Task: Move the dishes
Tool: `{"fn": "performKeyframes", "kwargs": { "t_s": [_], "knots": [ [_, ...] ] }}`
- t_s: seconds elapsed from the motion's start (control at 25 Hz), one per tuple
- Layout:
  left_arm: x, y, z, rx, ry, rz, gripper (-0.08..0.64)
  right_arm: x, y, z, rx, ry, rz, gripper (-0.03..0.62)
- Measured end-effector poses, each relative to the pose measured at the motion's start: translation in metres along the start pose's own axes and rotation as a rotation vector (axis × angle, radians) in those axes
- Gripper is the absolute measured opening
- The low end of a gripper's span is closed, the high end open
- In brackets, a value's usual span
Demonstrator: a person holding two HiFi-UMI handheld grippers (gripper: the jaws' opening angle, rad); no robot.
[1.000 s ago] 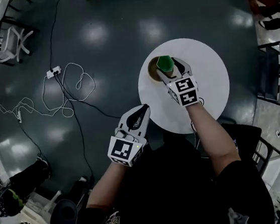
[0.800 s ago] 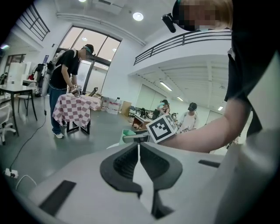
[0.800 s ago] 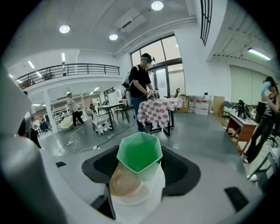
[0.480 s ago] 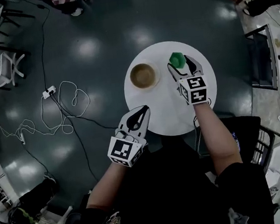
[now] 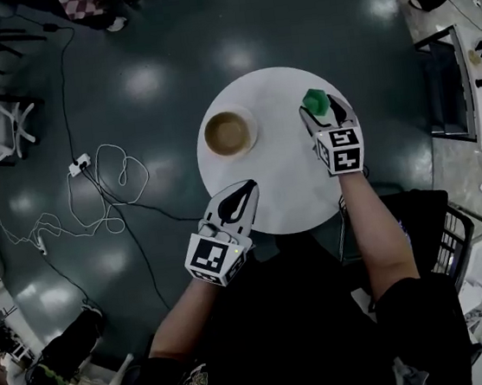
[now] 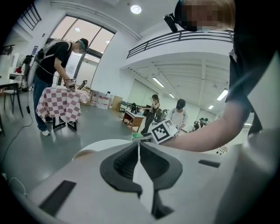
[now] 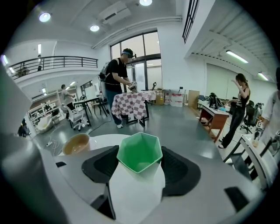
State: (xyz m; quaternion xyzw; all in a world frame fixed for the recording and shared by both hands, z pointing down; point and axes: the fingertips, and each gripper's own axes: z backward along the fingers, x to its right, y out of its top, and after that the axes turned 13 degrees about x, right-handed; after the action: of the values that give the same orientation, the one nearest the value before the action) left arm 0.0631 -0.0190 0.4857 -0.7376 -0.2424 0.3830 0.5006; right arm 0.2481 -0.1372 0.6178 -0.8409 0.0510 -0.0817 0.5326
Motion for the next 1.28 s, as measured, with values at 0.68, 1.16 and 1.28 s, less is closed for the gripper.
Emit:
{"fn": "performKeyframes", "kwargs": {
  "t_s": [0.68,1.16,1.28],
  "knots": [
    [-0.001,-0.015,-0.010,-0.048,0.042,0.010,0.006,0.019,-0.023,-0.011,-0.011,0.003,-0.022,0.307],
    [-0.002,-0.017,-0.007,-0.046,0.053,0.015,0.006,0.017,-0.003,0.002,0.060,0.014,0.014,0.307],
    [-0.006,-0.016,-0.004,-0.038,0.066,0.017,0.006,0.013,0.018,0.016,0.120,-0.007,0.041,0.307]
  ]
}}
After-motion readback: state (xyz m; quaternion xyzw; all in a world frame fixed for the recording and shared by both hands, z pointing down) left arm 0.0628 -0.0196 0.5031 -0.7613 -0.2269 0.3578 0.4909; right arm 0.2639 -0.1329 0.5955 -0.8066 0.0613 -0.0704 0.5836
